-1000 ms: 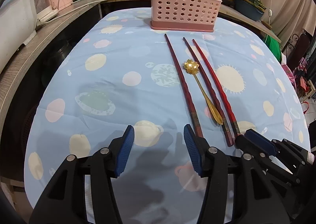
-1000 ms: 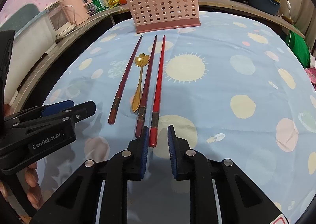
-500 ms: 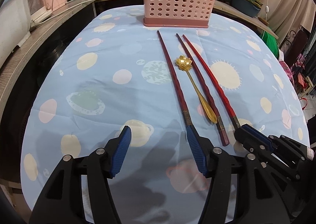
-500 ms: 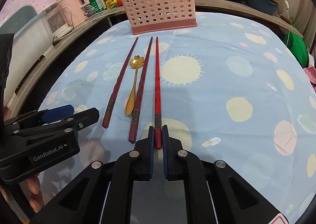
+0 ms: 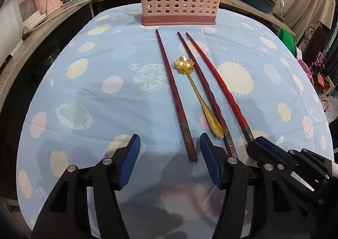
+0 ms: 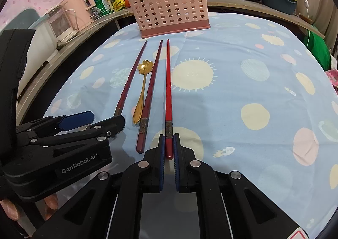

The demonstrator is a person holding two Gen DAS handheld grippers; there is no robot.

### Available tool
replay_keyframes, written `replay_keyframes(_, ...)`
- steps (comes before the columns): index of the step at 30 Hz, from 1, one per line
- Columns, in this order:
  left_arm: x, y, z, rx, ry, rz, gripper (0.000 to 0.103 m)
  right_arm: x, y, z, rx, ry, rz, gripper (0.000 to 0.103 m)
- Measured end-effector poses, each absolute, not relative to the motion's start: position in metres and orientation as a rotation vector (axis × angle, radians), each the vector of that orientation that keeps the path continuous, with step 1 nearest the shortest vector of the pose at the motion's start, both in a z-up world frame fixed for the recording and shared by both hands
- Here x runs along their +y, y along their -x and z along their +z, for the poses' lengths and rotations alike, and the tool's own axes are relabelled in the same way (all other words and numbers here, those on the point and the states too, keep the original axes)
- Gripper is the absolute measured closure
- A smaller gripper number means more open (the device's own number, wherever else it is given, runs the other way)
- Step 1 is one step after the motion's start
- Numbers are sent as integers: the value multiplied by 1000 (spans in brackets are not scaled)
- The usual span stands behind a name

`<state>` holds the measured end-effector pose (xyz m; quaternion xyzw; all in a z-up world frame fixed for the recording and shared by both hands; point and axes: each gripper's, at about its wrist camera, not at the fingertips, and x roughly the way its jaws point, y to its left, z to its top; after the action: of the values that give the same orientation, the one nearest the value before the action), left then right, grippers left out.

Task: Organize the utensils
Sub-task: 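Grasp a red chopstick with the right tool while the left tool grasps a dark red chopstick, then lift the red chopstick with the right tool while the left tool carries its chopstick above the basket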

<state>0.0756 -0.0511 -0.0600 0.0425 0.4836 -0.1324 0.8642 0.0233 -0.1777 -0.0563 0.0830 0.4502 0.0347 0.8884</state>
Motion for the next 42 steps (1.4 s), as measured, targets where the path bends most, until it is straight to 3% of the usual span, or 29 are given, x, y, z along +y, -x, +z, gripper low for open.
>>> replay_keyframes(5, -53, -76, -60, 1004, -103, -271, 52, -178, -24, -56, 934, -174, 73, 96)
replay_keyframes(16, -53, -75, -58, 1001, -107, -295, 94, -179, -22, -57, 935, -174, 73, 96)
replay_keyframes(30, -45, -66, -47, 999, -68, -298, 96, -182, -15, -37, 896, -182, 71, 96)
replay_keyframes(42, -29, -58, 8, 900, 12, -304, 96, -189, -6, 15, 799, -210, 82, 96)
